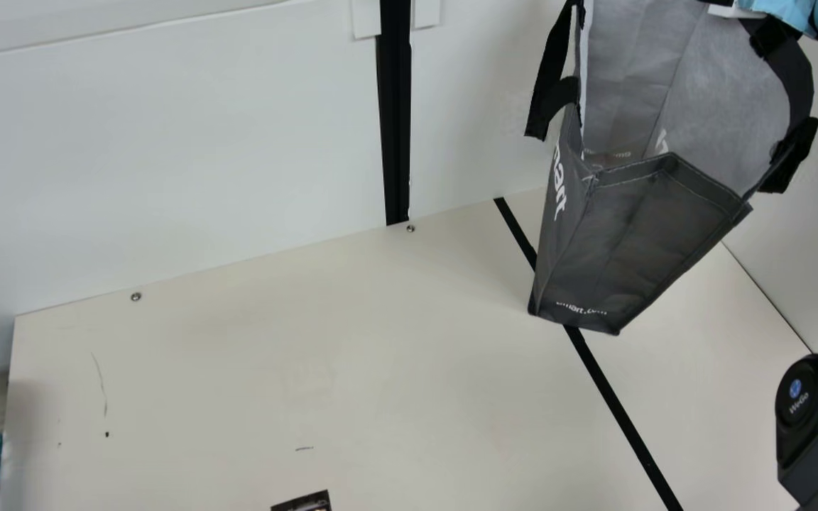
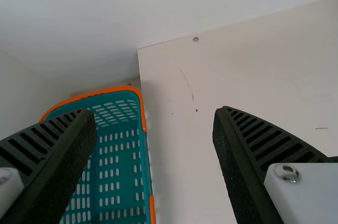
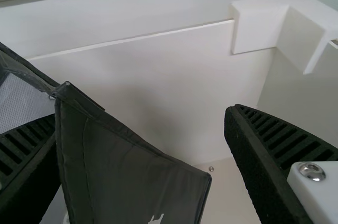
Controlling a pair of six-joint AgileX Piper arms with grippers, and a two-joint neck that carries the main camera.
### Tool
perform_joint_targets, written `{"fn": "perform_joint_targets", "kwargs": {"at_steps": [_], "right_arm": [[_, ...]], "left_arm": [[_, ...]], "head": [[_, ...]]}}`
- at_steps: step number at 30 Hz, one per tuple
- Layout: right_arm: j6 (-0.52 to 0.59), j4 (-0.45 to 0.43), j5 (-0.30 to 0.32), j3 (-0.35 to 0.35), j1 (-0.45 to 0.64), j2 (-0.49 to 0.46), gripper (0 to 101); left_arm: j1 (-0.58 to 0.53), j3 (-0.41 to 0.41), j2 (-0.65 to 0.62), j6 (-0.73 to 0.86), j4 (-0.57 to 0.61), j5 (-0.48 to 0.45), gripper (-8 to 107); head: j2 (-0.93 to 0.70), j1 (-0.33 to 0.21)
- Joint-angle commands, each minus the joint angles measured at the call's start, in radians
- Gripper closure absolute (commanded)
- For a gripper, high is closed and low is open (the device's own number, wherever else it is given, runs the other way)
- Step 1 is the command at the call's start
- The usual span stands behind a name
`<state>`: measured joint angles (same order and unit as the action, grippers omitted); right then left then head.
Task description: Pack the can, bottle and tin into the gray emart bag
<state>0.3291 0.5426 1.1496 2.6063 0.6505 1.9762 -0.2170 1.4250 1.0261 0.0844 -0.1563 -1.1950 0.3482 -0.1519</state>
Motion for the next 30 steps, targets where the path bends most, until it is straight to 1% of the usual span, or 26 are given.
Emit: {"fn": "perform_joint_targets", "kwargs": {"at_steps": [1,4,6,8,11,13,20,30], "right_arm": [[-0.016,-0.012,0.018,-0.014,-0.001,-0.005,10],[-0.024,-0.033,0.07,-0.038,-0.002,-0.016,10],[-0.006,-0.037,0.07,-0.125,-0.01,-0.047,10],[0.018,-0.041,0.07,-0.196,-0.015,-0.073,10],[0.048,-0.035,0.07,-0.28,-0.014,-0.112,10],[0.065,-0.029,0.07,-0.316,-0.012,-0.132,10],[0.119,0.001,0.07,-0.384,-0.008,-0.188,10],[0.18,0.035,0.07,-0.411,-0.029,-0.251,10]], "left_arm": [[0.0,0.0,0.0,0.0,0.0,0.0,9],[0.0,0.0,0.0,0.0,0.0,0.0,9],[0.0,0.0,0.0,0.0,0.0,0.0,9],[0.0,0.0,0.0,0.0,0.0,0.0,9],[0.0,0.0,0.0,0.0,0.0,0.0,9],[0.0,0.0,0.0,0.0,0.0,0.0,9],[0.0,0.0,0.0,0.0,0.0,0.0,9],[0.0,0.0,0.0,0.0,0.0,0.0,9]], "head": [[0.001,-0.023],[0.001,-0.023],[0.001,-0.023],[0.001,-0.023],[0.001,-0.023],[0.001,-0.023],[0.001,-0.023],[0.001,-0.023]]}}
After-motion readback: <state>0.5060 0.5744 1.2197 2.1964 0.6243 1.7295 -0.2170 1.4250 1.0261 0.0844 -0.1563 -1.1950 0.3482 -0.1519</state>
